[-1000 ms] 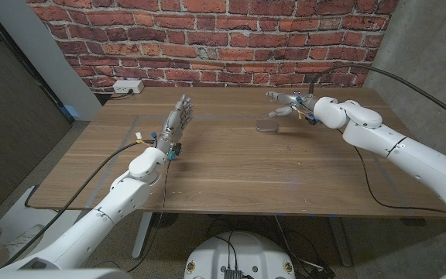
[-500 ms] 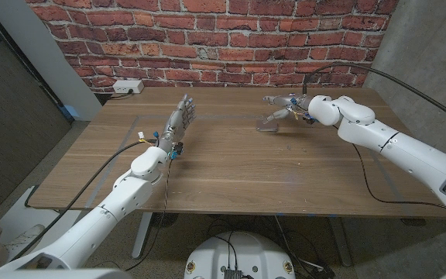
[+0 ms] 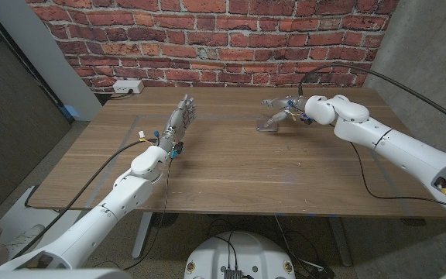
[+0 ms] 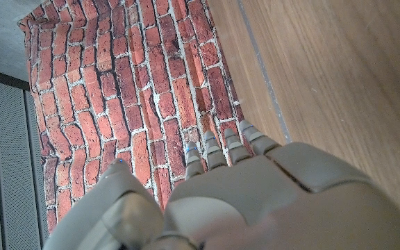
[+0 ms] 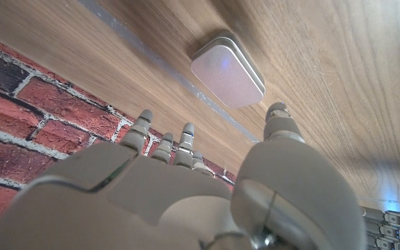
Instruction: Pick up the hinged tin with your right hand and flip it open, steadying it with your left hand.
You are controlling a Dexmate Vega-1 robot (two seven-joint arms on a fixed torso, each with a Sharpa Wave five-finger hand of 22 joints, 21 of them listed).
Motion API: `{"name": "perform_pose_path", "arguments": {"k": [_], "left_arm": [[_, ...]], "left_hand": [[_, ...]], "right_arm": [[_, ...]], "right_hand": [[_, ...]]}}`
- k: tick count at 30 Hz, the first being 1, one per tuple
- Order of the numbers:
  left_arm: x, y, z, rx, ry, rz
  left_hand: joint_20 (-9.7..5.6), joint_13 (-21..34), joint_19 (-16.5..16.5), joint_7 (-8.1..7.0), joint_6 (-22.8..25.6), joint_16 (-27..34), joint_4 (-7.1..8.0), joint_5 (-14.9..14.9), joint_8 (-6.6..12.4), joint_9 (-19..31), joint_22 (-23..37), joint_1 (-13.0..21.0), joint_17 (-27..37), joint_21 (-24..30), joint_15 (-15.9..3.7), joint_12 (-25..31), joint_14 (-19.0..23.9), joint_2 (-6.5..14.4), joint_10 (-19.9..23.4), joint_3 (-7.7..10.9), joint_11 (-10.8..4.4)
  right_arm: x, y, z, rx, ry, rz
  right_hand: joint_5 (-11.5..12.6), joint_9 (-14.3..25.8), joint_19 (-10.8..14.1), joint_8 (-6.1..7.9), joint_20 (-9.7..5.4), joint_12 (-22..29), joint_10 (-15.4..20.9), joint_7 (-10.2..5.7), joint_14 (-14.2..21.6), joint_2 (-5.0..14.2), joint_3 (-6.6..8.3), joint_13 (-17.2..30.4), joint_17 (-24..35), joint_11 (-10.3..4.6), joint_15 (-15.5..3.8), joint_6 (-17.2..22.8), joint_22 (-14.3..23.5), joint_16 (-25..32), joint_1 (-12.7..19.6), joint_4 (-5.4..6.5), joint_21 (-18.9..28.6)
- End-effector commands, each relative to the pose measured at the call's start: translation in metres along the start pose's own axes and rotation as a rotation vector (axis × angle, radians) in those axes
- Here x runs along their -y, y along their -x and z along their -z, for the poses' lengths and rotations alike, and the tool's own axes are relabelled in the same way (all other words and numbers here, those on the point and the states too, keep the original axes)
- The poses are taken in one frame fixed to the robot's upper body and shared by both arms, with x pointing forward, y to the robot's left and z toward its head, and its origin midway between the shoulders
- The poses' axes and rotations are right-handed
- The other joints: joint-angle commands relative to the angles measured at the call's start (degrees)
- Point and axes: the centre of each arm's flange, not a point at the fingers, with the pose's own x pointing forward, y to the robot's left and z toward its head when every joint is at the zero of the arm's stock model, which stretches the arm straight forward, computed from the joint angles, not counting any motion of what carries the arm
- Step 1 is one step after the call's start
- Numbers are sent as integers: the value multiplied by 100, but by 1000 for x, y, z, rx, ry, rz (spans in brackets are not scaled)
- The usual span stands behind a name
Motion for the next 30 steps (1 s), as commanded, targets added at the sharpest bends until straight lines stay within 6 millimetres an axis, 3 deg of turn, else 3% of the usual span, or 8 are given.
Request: {"name": "perform_pose_path", "arguments": {"k": [1,4,6,18,30], "left_arm": [[3,0,4,-13,5,11],[4,0,4,-12,7,9],[4,0,4,-12,4,9],[3,3,5,-22,7,-2],[3,-1,7,-26,11,1]], "left_hand": [[16,25,21,-18,-1,-6,-36,4,-13,5,12,2,24,-14,-273,-19,61,16,36,-5,1],[13,26,19,-17,-6,-8,-36,3,-18,5,12,3,24,-16,-274,-18,61,17,47,-7,-5],[13,26,21,-17,-15,-9,-36,2,-23,5,12,4,24,-15,-273,-21,60,18,43,-8,1],[21,27,-2,-17,-26,-18,-37,-1,-34,5,13,10,25,-24,-265,-29,46,22,54,-14,6],[25,27,-10,-16,-23,-22,-37,-4,-39,6,13,16,26,-27,-258,-40,41,28,52,-18,1]], "right_arm": [[-8,-9,4,13,13,-63],[-10,-14,9,14,-14,-76],[-12,-16,11,9,-12,-77],[-15,-27,15,-4,-8,-129],[-15,-33,15,-8,22,-143]], "right_hand": [[12,13,21,47,-117,50,-21,-82,8,14,101,24,25,-68,-92,-306,17,21,179,-3,49],[-12,11,72,65,-345,112,63,-125,149,-5,138,43,22,-215,-402,-291,17,67,387,5,66],[-18,10,105,67,-376,133,101,-98,208,-25,134,46,23,-220,-433,-289,18,82,422,12,77],[-23,7,97,54,-466,248,345,-75,180,-57,136,52,26,-218,-355,-330,19,47,564,37,62],[-25,3,-38,24,-567,322,465,-39,96,-6,156,75,31,-358,-361,-435,20,21,693,77,22]]}}
